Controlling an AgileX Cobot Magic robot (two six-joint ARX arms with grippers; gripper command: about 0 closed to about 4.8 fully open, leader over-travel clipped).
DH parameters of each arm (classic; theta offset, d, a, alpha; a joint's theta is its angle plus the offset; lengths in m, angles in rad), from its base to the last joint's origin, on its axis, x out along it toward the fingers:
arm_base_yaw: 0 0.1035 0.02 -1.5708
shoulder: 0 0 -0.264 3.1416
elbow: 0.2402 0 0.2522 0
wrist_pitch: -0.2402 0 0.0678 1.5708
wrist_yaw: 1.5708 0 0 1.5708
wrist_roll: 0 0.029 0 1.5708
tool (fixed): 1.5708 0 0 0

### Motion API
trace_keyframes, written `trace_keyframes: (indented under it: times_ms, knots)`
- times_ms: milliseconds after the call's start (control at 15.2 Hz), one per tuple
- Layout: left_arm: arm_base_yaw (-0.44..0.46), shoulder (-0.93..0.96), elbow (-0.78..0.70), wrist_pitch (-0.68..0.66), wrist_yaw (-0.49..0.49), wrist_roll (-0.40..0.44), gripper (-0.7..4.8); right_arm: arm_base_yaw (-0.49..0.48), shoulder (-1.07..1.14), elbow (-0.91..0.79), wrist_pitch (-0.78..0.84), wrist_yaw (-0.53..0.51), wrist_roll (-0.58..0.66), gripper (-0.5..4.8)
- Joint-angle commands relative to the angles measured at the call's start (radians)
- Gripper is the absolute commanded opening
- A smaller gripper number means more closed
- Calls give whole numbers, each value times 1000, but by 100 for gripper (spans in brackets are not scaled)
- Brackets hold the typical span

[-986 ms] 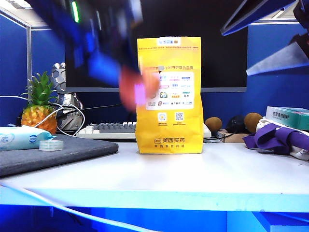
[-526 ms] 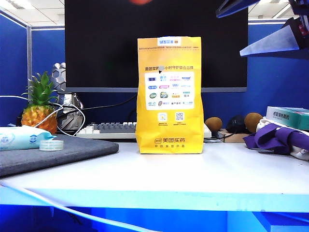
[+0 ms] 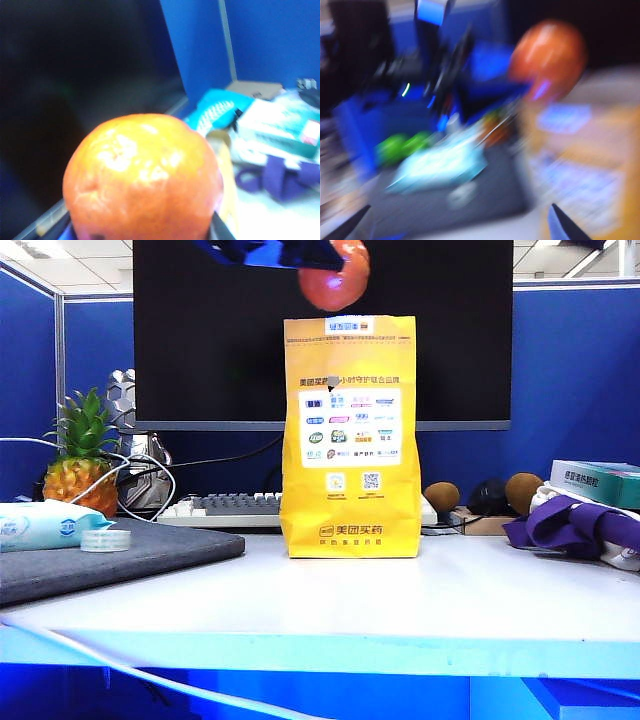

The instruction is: Pick up the orange and throw it into the yellow paper bag.

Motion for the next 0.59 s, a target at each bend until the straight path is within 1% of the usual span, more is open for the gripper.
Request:
trace_keyframes:
  times_ms: [66, 197, 263, 526, 591]
  knots:
    - [0, 60, 81, 8, 0, 1, 205, 0, -15, 4, 88, 153, -199, 479]
    - [1, 113, 142, -27, 0, 0, 205, 0, -27, 4, 81, 286, -302, 479]
    - [1, 130, 161, -50, -3, 0, 205, 1, -30, 4, 80, 306, -340, 479]
    - [5, 166, 176, -52, -21, 5, 210, 1, -29, 4, 80, 305, -348, 479]
    - [5, 166, 176, -51, -19, 14, 277, 1, -29, 4, 80, 303, -348, 479]
